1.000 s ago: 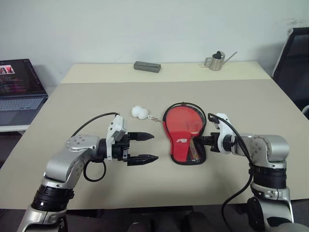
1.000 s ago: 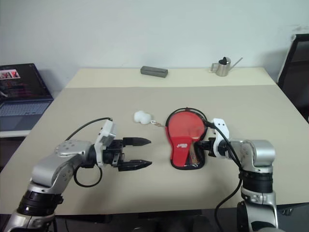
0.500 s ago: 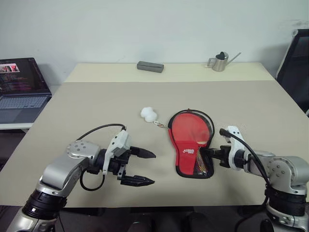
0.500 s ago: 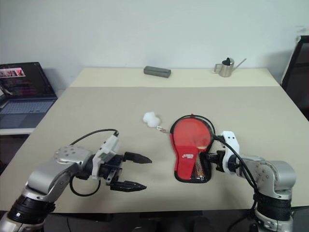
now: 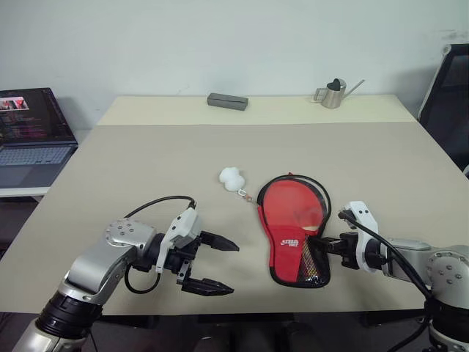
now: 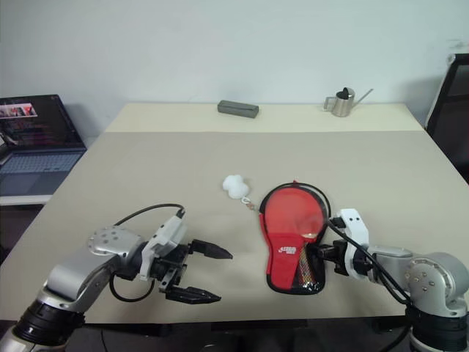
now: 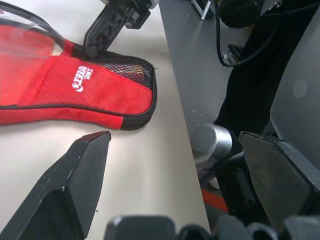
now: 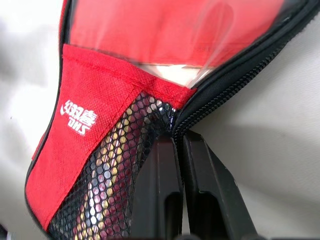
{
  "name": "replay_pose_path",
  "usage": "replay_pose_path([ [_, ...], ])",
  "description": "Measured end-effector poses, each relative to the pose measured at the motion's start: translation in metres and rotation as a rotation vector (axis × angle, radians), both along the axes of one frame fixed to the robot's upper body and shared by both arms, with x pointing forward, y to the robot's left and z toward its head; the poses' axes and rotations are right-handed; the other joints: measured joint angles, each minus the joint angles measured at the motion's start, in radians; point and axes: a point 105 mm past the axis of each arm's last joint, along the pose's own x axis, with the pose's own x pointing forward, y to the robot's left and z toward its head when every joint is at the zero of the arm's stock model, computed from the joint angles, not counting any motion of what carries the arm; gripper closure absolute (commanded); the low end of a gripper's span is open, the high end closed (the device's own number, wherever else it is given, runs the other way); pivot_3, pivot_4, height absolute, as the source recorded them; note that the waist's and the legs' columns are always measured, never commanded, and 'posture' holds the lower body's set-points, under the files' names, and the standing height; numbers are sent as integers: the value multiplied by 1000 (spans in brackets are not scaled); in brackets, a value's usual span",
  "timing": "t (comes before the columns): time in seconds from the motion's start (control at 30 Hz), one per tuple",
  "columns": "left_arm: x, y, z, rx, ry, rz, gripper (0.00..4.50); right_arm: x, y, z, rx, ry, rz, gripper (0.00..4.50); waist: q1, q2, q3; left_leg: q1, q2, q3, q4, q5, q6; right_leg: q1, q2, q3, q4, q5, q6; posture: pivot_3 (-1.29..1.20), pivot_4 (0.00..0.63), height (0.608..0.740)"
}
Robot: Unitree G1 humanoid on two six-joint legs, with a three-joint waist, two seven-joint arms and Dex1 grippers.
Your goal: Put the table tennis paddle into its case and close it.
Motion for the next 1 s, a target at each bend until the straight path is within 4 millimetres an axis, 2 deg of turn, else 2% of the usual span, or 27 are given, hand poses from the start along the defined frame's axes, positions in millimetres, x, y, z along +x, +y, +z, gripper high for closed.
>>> replay_pose_path([
  [0.37,-4,2,-6,8,9,1,0,-10,-4,1,-32,38,43,4490,0,0,0,0,0,0,0,0,0,0,0,0,0,0,0,0,150,740],
  [0.9,-4,2,-7,12,8,3,0,-13,-5,-1,-43,51,33,4490,0,0,0,0,0,0,0,0,1,0,0,0,0,0,0,0,150,740],
  [1.0,-4,2,-7,15,12,7,0,-13,-5,-3,-43,53,18,3779,0,0,0,0,0,0,0,0,1,0,0,0,0,0,0,0,150,740],
])
